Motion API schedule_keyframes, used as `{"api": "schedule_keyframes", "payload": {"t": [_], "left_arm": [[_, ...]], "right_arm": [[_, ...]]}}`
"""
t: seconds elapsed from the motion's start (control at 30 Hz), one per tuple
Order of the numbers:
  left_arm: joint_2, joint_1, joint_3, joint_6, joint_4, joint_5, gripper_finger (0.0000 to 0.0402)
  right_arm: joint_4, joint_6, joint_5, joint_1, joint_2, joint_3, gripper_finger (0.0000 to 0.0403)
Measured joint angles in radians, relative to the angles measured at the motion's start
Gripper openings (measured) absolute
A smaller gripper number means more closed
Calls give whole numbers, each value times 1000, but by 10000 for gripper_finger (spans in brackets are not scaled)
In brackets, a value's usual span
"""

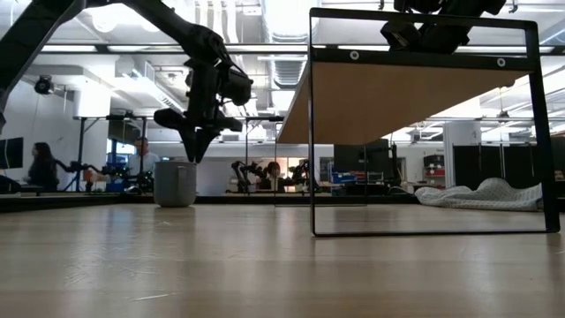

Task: Stack small to large cups/mugs on shelf
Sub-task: Put the blue mug on the shelf

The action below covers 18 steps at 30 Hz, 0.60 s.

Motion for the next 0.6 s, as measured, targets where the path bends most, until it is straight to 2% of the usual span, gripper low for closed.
{"api": "schedule_keyframes", "payload": {"t": [0.5,0.6], "left_arm": [[1,0,-92,3,75,4,52],[1,-1,-96,70,76,32,50]], "right_arm": [[0,0,0,0,0,0,76],[0,0,0,0,0,0,73]]}}
